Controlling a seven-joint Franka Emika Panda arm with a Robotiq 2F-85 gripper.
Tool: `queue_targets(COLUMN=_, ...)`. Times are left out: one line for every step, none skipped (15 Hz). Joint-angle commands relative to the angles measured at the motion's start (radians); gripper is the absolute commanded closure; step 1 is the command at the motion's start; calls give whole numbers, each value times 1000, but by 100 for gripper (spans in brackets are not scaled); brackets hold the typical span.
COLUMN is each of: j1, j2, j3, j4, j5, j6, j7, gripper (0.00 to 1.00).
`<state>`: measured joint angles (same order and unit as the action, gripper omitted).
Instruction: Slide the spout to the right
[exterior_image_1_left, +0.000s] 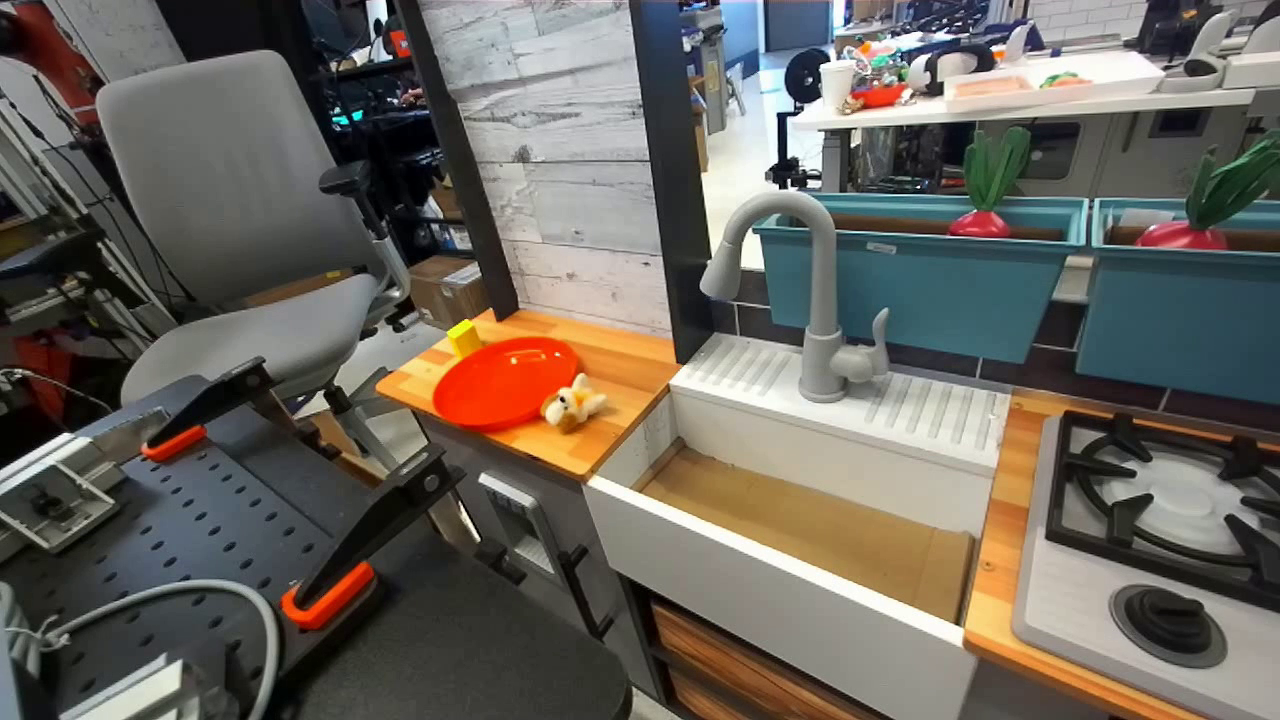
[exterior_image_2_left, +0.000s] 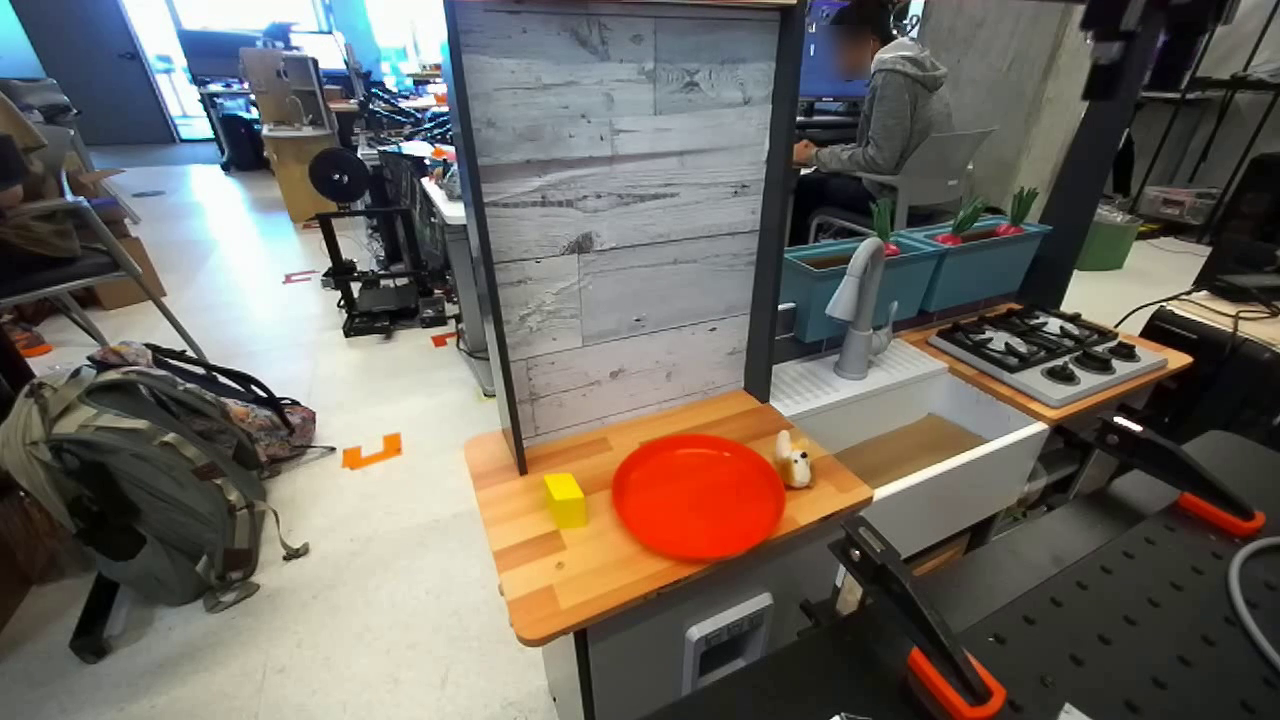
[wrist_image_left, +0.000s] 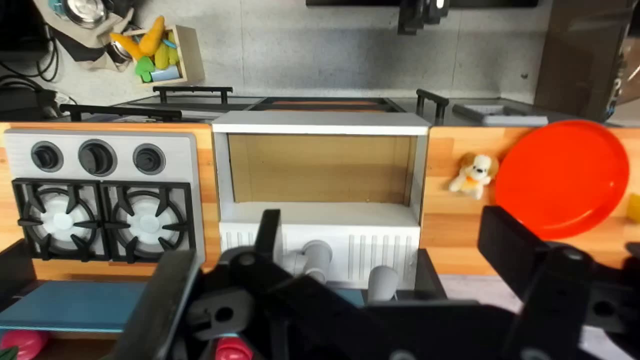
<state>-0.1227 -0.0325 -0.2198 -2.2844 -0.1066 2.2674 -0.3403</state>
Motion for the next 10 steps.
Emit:
queue_targets(j1=-8, j2=148, j3=32, j4=54, j5=82, j6=189, j7=122, gripper=0)
queue_targets(j1=-9, j2=192, j3=40, j4=70, j5=102, j6=244, j7=153, gripper=0)
queue_targets(j1=-11, j2=230, j3=48, j4=87, j5=115, j6=281, j7=184, gripper=0)
queue_targets(j1=-18, j2=274, j3=65, j4=114, j5=173, j6=289, j7=167, gripper=0)
queue_targets(j1=-25, j2=305, j3=79, j4=131, j5=206, j6=303, j7=165, gripper=0)
queue_targets(j1=-42, j2=346, j3=106, j4=163, j5=278, j6=299, j7=127, gripper=0)
queue_targets(j1=-60, j2=376, j3=132, j4=192, j5=344, j6=286, j7=107, gripper=0)
queue_targets(j1=-75, j2=413, j3=150, j4=227, j5=390, j6=285, j7=108, gripper=0)
queue_targets(j1=-88, j2=444, j3=163, j4=260, j5=421, j6=284, j7=115, gripper=0)
queue_targets(j1=-107, j2=475, j3=180, j4=294, j5=462, j6=288, j7=115, gripper=0)
